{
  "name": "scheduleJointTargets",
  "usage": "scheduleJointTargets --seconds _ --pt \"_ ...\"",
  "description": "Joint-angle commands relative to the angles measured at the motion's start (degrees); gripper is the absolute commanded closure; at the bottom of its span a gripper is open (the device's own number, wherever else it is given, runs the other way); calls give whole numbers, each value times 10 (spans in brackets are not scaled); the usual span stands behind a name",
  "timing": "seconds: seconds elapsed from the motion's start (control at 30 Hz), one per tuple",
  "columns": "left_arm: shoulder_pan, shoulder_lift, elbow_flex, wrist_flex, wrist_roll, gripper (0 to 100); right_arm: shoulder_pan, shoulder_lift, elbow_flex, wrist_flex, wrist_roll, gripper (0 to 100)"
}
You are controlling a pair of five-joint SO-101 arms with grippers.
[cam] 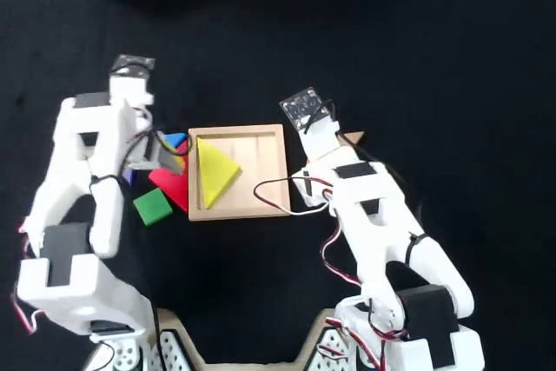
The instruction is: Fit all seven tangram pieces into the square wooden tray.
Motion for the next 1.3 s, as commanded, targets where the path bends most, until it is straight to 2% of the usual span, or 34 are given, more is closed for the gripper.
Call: scheduleJointTargets --seconds 0.0,0.33,0.97,1.27 --pt "51 -55 36 -22 21 667 12 -27 1 -9 -2 987" --pt "17 -54 89 -111 25 668 12 -27 1 -9 -2 987" --pt "15 11 83 -132 8 668 12 -27 2 -8 -2 987" --pt "-33 12 79 -132 -41 668 12 -27 2 -8 -2 987"
